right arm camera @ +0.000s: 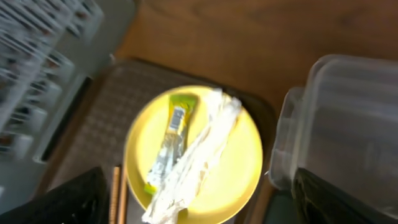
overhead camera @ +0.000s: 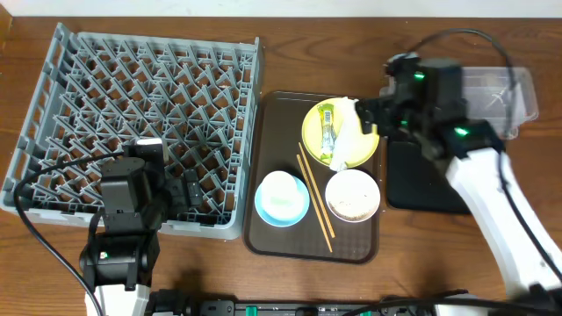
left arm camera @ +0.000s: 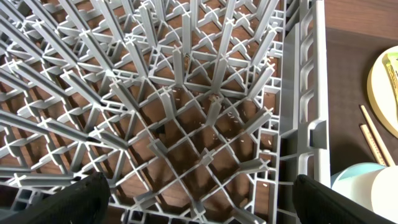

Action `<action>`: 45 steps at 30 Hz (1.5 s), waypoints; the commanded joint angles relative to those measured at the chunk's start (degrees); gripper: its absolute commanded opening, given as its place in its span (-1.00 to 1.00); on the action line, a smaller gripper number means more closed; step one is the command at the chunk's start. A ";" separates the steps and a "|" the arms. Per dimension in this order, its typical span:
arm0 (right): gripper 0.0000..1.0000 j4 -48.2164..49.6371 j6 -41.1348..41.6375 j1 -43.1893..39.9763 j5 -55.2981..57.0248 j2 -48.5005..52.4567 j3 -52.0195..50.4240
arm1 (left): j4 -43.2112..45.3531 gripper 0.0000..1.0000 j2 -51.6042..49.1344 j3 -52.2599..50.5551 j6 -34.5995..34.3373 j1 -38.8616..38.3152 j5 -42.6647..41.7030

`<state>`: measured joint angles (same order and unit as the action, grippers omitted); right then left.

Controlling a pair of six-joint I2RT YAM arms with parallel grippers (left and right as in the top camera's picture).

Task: Sort waste into correct bins and load items into the dishwasher
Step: 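Grasp the yellow snack wrapper and napkin on the plate with right gripper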

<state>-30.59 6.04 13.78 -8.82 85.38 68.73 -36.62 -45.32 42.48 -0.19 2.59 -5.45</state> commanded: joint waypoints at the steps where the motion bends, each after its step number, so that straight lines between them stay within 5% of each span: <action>1: 0.73 -0.46 6.73 2.10 9.38 6.47 0.59 | -0.07 0.93 -0.04 1.57 -0.52 0.24 -0.09; 12: 0.65 4.11 11.67 4.28 7.04 20.81 0.59 | -0.48 0.93 -2.97 1.57 -0.55 0.24 -0.09; 28: 0.64 7.41 16.96 7.91 9.29 25.40 0.55 | -0.48 0.93 -6.23 1.57 -0.55 0.24 -0.09; 35: 0.09 7.43 18.82 7.98 9.68 27.82 0.55 | -0.48 0.93 -6.23 1.57 -0.52 0.24 -0.09; 43: -0.98 7.48 18.56 7.17 9.90 24.55 1.25 | -0.48 0.93 -6.23 1.57 -0.52 0.24 -0.07; 45: -0.98 6.80 18.53 6.75 9.92 22.84 1.79 | -0.48 0.93 -6.23 1.57 -0.52 0.24 -0.09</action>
<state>-23.35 24.56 21.30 0.45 111.59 68.95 -37.08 -51.62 42.48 -0.19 2.59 -5.61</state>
